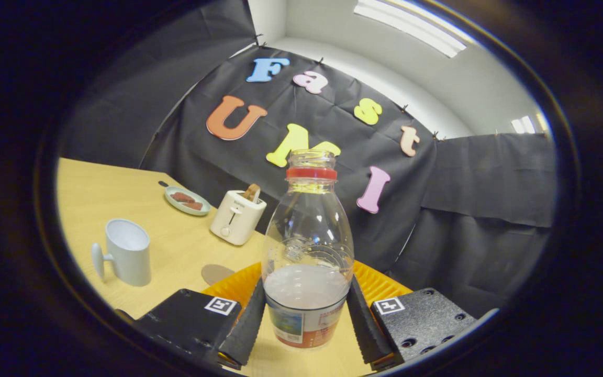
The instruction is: Take the bottle from table, then pour the juice into the cup, finally place the bottle on the coaster
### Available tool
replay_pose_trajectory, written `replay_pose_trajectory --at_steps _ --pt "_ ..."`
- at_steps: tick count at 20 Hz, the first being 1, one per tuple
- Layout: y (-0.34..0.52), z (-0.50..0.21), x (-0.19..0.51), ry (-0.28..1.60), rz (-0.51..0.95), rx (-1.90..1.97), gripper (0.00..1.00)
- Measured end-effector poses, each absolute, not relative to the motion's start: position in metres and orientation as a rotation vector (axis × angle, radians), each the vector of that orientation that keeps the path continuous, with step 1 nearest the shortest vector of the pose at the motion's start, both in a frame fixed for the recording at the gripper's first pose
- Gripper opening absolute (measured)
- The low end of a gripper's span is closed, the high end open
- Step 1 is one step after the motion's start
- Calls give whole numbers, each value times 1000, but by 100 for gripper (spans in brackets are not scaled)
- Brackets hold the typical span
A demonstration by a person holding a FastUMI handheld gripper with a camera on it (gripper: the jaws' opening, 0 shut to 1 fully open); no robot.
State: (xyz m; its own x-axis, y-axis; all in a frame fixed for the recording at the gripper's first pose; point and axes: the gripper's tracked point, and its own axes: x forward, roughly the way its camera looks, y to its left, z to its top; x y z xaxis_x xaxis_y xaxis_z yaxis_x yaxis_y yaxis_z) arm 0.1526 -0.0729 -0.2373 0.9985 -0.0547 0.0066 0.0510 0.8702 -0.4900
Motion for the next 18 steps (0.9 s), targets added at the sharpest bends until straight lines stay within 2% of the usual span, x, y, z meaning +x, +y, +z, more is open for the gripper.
replay_pose_trajectory --at_steps 8,13,18 --pt "-61 -226 158 26 -37 -705 81" --pt "-46 -209 154 -30 -30 -882 81" --pt "-29 -219 158 -26 -3 -1047 81"
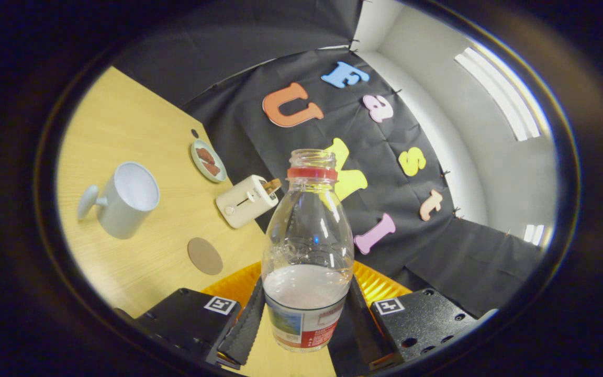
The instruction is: Take the bottle from table, then pour the juice into the cup, finally place the bottle on the coaster
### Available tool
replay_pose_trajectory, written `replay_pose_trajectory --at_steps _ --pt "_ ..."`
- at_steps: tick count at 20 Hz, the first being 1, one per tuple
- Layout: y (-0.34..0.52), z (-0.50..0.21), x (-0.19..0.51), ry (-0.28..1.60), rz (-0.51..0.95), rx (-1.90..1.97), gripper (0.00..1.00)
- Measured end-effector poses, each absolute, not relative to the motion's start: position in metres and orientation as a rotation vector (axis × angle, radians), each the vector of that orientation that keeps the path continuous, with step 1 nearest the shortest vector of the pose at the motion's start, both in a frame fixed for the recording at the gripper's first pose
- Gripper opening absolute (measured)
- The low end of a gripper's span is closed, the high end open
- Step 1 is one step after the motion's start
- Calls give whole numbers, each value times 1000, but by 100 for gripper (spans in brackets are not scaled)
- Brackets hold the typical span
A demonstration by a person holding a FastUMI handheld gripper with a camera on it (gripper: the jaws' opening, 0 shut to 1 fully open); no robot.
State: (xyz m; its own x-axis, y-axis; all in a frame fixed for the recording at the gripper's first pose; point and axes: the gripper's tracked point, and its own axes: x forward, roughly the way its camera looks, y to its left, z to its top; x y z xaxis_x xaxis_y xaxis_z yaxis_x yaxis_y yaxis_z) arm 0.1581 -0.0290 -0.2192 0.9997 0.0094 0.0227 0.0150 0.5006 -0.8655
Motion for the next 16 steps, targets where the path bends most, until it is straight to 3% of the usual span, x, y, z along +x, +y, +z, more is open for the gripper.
replay_pose_trajectory --at_steps 16 --pt "-3 -227 169 -57 -48 -1419 81"
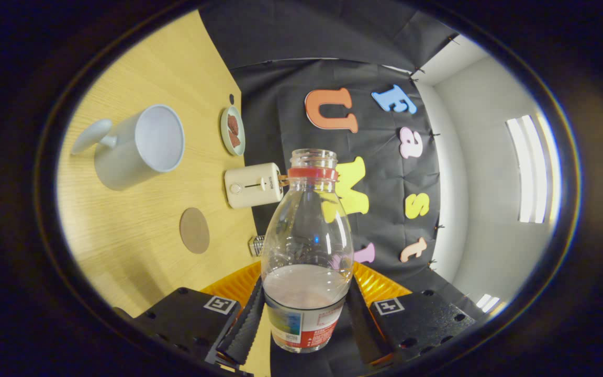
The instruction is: Take the bottle from table, then pour the juice into the cup, finally place the bottle on the coaster
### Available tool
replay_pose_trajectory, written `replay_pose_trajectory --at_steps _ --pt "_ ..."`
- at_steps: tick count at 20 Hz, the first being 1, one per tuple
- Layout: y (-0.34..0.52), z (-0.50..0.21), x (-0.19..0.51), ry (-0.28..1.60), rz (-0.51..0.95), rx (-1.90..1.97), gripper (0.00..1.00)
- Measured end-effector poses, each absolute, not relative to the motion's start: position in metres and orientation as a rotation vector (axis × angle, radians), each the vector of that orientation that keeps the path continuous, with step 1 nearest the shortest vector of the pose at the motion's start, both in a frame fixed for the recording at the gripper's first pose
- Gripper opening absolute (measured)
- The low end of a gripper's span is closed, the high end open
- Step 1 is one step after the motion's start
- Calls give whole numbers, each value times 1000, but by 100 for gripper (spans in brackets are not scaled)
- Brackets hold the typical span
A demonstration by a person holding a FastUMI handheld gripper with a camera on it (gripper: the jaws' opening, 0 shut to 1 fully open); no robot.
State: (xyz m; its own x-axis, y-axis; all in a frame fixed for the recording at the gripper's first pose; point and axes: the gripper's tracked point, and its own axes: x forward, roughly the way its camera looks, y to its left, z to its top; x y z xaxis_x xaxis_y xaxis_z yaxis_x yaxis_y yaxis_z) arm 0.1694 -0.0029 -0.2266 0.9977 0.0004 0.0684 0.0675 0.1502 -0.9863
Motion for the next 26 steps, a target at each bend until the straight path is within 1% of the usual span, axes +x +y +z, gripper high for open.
replay_pose_trajectory --at_steps 14,26 --pt "19 -240 171 -81 -67 -1668 81" --pt "26 -239 170 -105 -79 -1717 81"
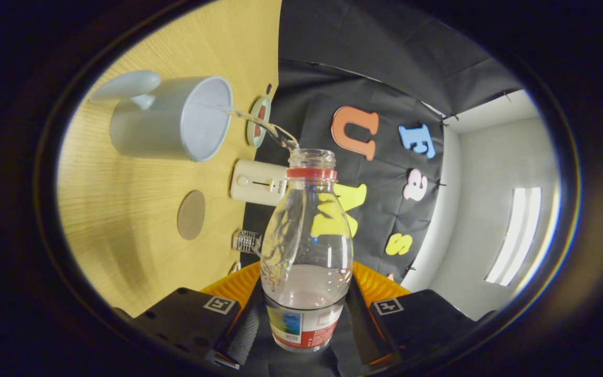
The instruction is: Take the bottle from table, then pour the juice into the cup, finally place the bottle on the coaster
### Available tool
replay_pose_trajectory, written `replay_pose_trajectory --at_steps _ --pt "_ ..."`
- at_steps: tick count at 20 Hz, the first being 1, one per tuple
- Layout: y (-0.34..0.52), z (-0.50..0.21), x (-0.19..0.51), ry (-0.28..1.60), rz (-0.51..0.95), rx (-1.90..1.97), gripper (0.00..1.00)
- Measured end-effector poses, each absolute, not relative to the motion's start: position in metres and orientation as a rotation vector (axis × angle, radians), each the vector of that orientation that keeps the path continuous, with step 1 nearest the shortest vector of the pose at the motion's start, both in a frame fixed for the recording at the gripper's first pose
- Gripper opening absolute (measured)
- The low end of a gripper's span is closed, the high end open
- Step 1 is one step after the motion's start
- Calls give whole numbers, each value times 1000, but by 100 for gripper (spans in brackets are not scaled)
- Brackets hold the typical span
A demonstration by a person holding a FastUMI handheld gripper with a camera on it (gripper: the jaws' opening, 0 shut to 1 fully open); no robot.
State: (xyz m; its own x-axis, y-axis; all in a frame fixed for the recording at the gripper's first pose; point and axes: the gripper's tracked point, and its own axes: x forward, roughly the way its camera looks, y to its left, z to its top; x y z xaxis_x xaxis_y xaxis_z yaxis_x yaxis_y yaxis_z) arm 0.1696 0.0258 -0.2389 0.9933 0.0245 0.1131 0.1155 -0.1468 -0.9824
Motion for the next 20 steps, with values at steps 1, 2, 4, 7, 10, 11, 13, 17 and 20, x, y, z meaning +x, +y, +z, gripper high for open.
replay_pose_trajectory --at_steps 1,2,4,7,10,11,13,17,20 --pt "26 -239 170 -106 -83 -1725 81" --pt "25 -239 170 -104 -86 -1732 81" --pt "24 -240 168 -105 -85 -1733 81" --pt "26 -238 168 -113 -86 -1743 81" --pt "26 -236 168 -116 -87 -1754 81" --pt "26 -237 168 -114 -87 -1756 81" --pt "26 -236 167 -115 -86 -1762 81" --pt "25 -233 167 -114 -92 -1779 81" --pt "24 -228 168 -120 -95 -1786 81"
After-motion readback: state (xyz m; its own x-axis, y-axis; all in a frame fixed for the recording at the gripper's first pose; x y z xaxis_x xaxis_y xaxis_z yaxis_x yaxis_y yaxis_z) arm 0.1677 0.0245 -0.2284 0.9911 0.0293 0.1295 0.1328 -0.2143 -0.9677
